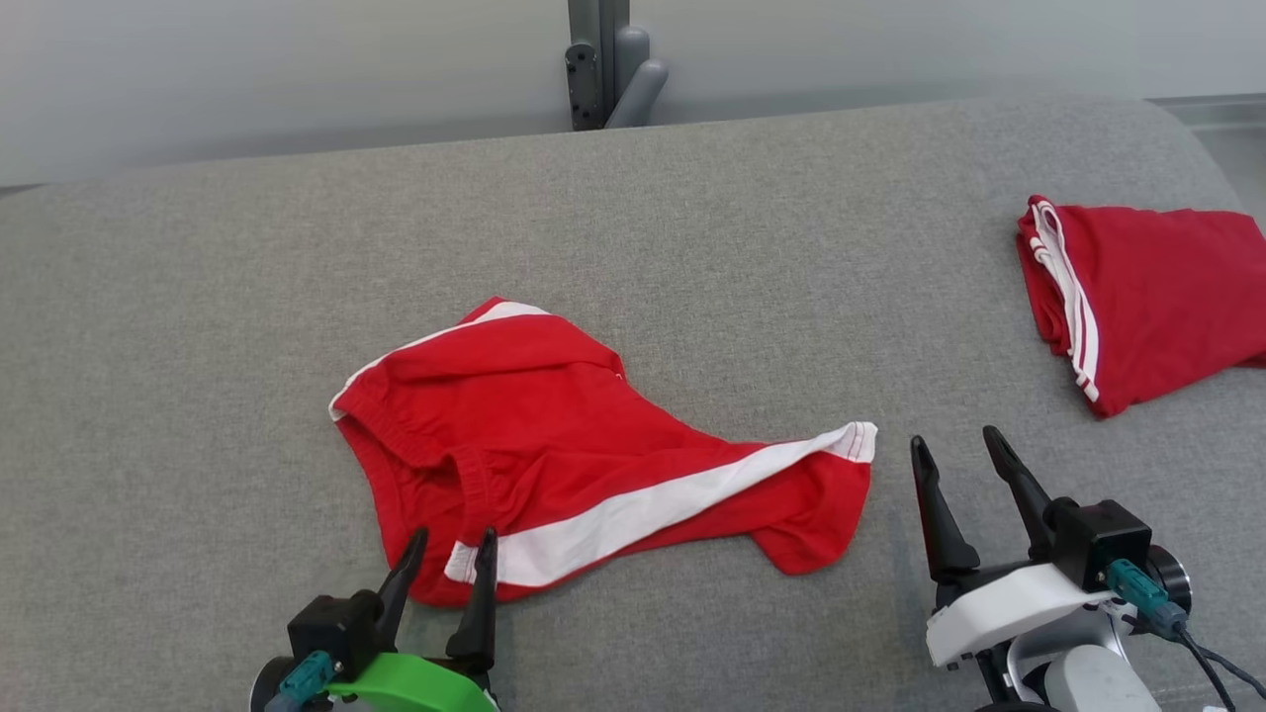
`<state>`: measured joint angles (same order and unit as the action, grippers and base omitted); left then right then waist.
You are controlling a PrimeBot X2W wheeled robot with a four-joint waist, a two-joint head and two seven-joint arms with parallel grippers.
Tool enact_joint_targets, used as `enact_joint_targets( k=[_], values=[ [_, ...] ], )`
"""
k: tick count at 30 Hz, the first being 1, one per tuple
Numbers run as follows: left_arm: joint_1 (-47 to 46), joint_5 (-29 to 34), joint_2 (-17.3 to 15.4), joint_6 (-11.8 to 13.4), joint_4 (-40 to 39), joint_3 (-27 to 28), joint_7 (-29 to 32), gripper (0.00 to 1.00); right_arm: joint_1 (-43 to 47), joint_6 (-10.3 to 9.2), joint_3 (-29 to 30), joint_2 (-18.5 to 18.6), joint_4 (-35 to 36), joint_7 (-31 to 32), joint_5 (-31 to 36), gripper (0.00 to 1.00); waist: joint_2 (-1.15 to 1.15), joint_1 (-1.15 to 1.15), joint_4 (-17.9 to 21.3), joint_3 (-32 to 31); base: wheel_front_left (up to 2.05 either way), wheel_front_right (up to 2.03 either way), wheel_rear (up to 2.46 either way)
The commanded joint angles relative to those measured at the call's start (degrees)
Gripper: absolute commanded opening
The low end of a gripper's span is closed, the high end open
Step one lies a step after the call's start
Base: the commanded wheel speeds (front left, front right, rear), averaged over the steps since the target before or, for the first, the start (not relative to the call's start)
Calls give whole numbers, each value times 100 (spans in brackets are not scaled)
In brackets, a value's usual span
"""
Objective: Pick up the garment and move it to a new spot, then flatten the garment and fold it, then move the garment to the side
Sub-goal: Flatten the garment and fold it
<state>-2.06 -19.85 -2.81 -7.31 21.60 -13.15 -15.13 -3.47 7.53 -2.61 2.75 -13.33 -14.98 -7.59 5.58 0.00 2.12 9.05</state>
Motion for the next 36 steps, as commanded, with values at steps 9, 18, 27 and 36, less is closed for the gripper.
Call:
enact_joint_targets(
  k=[9,18,27,36],
  values=[
    [-314,-77,-22,-21,332,-158,1,77,-190,-9,-12,17,-21,-10,2,100,0,0,92,317,0,0,0],
    [-239,-31,-22,-21,305,-106,1,0,-180,-9,10,16,-84,-10,-73,100,0,0,-26,344,0,0,0],
    [-385,143,-17,-22,-75,589,2,0,-256,-9,-279,15,-251,-11,-267,100,0,0,-147,476,0,0,0],
    [-495,194,-18,-16,-155,751,1,0,-378,-9,-896,17,-604,-10,-824,100,0,0,-152,631,0,0,0]
  ],
)
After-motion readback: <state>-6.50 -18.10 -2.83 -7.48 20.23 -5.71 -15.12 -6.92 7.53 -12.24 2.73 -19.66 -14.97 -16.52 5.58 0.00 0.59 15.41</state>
